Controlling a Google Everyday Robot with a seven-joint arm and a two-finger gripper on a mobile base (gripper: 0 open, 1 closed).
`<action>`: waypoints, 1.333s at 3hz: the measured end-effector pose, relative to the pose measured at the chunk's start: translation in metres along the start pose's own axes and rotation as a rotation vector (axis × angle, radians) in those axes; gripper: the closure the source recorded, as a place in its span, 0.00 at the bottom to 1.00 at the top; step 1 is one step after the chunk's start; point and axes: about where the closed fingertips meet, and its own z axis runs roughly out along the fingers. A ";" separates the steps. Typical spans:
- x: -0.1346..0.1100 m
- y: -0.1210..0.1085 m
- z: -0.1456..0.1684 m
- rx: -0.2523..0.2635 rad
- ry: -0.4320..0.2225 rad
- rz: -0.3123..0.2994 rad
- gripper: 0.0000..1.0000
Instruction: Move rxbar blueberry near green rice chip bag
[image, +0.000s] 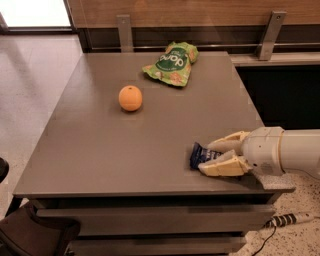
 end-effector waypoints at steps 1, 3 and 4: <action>0.000 0.000 0.000 0.000 0.000 0.000 1.00; -0.065 -0.019 -0.049 0.141 0.165 -0.126 1.00; -0.087 -0.035 -0.061 0.185 0.191 -0.177 1.00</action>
Offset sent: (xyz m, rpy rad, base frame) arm 0.0010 -0.0211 0.1073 -0.3036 -0.0911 -0.1077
